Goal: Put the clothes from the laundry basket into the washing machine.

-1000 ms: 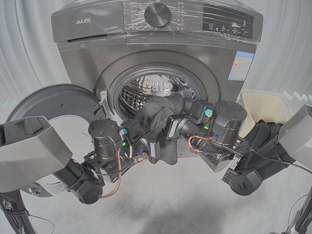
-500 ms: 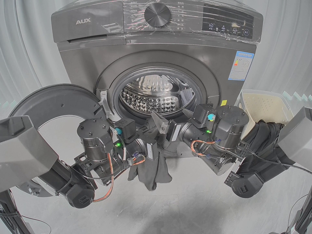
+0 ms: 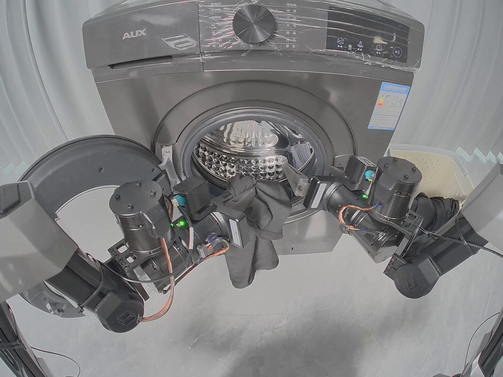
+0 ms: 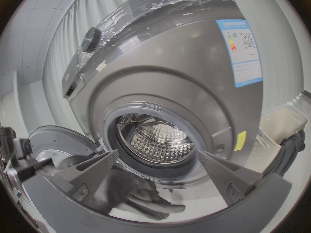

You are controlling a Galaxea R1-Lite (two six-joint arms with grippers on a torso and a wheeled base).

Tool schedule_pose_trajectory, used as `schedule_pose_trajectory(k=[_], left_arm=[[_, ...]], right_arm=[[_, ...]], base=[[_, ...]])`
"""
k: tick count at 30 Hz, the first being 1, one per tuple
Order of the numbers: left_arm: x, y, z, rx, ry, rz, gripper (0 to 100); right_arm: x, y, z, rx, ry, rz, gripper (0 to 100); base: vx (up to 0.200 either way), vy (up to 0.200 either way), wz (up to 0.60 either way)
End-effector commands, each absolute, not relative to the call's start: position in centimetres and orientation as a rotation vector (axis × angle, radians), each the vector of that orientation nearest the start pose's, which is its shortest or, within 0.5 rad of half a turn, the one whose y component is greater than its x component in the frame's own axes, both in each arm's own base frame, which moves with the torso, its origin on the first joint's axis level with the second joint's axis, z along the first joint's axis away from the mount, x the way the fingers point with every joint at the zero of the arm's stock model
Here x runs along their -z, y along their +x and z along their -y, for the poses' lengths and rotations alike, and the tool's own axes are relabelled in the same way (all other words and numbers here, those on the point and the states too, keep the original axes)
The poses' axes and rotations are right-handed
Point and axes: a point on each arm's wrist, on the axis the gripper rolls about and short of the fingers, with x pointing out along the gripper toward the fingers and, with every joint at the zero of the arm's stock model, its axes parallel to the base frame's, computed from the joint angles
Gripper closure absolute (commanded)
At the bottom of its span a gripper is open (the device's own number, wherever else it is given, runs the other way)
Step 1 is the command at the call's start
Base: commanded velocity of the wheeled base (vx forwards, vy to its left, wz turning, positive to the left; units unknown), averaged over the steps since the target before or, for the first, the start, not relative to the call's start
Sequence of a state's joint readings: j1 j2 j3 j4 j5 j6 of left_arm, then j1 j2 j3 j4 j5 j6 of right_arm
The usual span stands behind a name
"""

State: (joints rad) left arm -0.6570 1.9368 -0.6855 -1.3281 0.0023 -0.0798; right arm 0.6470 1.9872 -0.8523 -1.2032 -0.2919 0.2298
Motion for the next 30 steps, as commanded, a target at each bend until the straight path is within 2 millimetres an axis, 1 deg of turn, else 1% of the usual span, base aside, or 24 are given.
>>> schedule_pose_trajectory(k=[1,4,9,12,18,19,25,26,27,28,30], left_arm=[[-16.1,26.3,20.1,0.656,-0.119,0.093,100],[-17.2,26.5,19.7,0.641,-0.150,0.130,100],[-17.9,26.7,19.5,0.637,-0.166,0.156,100],[-18.4,26.9,19.7,0.635,-0.176,0.182,100],[-18.5,26.9,19.7,0.633,-0.179,0.190,100],[-18.5,26.9,19.7,0.634,-0.179,0.191,100],[-18.6,26.9,19.7,0.634,-0.183,0.198,100],[-18.6,26.9,19.7,0.634,-0.183,0.198,100],[-18.6,26.9,19.7,0.634,-0.184,0.198,100],[-18.6,26.9,19.7,0.634,-0.184,0.198,100],[-18.6,26.9,19.9,0.635,-0.185,0.199,100]], right_arm=[[-14.9,29.5,-19.9,-0.326,0.243,-0.002,0],[-12.9,28.6,-18.9,-0.317,0.204,-0.078,0],[-11.1,27.5,-18.6,-0.335,0.164,-0.151,0],[-10.6,27.3,-18.8,-0.344,0.155,-0.167,0],[-10.3,26.7,-20.1,-0.397,0.145,-0.175,0],[-10.1,26.5,-20.6,-0.414,0.142,-0.181,0],[-9.5,26.5,-22.0,-0.456,0.133,-0.169,0],[-9.5,26.5,-22.0,-0.456,0.133,-0.169,0],[-9.2,26.2,-22.9,-0.499,0.126,-0.158,0],[-9.2,26.1,-23.1,-0.508,0.124,-0.155,0],[-8.8,25.8,-24.7,-0.561,0.120,-0.133,0]], base=[[0.000,0.000,0.00],[0.000,0.000,0.00],[0.000,0.000,0.00],[0.000,0.000,0.00],[0.000,0.000,0.00],[0.000,0.000,0.00],[0.000,0.000,0.00],[0.000,0.000,0.00],[0.000,0.000,0.00],[0.000,0.000,0.00],[0.000,0.000,0.00]])
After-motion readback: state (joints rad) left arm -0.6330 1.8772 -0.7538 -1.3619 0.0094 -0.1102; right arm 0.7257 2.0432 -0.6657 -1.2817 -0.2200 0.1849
